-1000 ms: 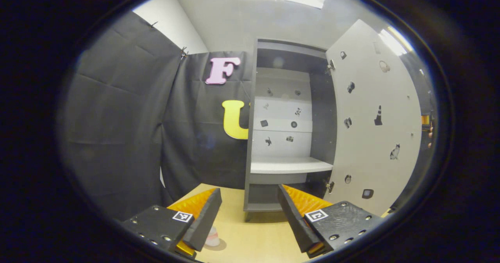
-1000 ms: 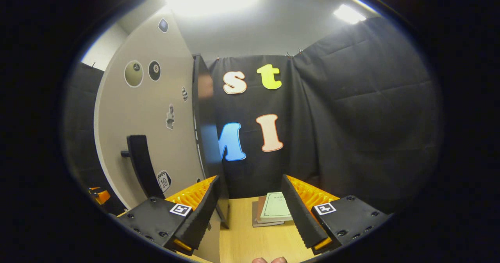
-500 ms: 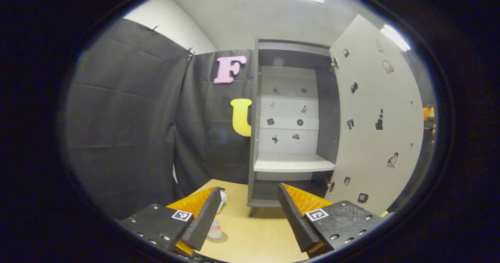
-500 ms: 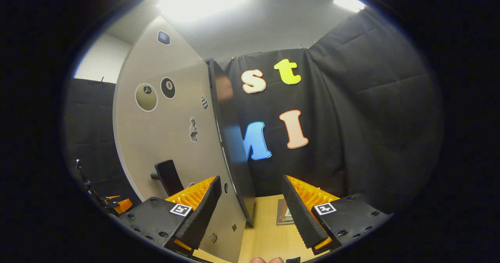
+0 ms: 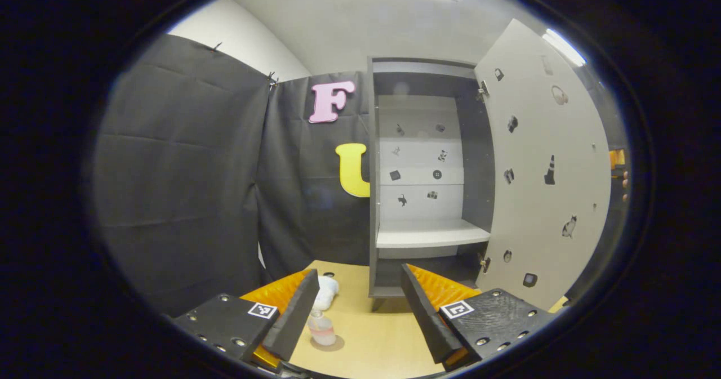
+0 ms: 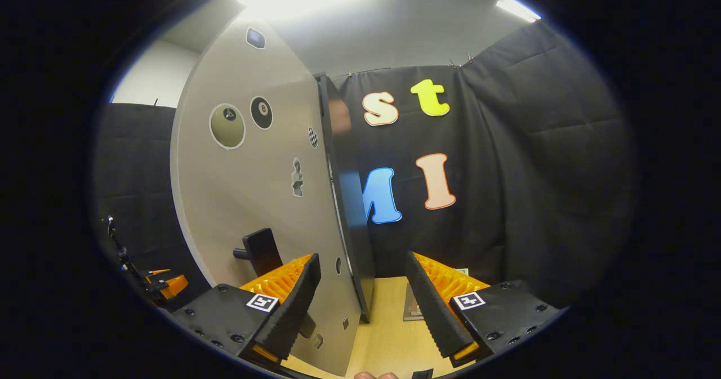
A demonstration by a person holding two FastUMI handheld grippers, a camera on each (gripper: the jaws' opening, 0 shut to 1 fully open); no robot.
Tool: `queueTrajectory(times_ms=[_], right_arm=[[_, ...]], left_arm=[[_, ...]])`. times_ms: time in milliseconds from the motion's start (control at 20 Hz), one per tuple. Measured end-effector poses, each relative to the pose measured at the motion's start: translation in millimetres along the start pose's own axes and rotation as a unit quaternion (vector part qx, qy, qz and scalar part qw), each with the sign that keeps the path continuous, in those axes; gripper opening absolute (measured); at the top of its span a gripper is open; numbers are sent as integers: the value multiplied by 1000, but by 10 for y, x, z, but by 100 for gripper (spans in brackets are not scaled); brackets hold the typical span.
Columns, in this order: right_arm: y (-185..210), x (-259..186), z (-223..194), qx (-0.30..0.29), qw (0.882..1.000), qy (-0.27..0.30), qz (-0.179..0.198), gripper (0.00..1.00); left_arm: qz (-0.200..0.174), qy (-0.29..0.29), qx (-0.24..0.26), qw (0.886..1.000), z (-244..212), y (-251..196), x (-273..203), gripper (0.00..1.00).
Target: Open the cabinet door with the right hand, grasp the bottle in the cabinet with the left hand and place it on the coaster, then close the cabinet door with the right hand.
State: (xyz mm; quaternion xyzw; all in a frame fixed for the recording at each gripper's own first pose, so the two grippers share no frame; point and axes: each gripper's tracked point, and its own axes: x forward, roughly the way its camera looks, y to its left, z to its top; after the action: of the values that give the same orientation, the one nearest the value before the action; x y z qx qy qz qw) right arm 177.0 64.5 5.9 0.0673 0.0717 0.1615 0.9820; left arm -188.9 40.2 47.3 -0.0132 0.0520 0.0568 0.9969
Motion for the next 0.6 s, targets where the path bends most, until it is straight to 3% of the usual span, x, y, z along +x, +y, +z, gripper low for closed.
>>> queueTrajectory(times_ms=[50, 200, 250, 300, 600], right_arm=[[17, -22, 0, 2, 1000, 1, -8, 97], [119, -45, 25, 4, 999, -7, -35, 97], [183, -47, 17, 2, 999, -8, -39, 90], [251, -39, -2, -1, 999, -7, -41, 96], [968, 62, -122, 6, 1000, 7, -17, 97]], left_arm=[[-13, 1, -4, 1000, -6, 12, 36, 89], [-29, 5, -1, 1000, 4, 210, 132, 88], [-33, 8, 0, 999, -17, 289, 175, 88], [-34, 9, 0, 999, -17, 368, 210, 88], [-43, 7, -22, 999, -107, 759, 427, 88]])
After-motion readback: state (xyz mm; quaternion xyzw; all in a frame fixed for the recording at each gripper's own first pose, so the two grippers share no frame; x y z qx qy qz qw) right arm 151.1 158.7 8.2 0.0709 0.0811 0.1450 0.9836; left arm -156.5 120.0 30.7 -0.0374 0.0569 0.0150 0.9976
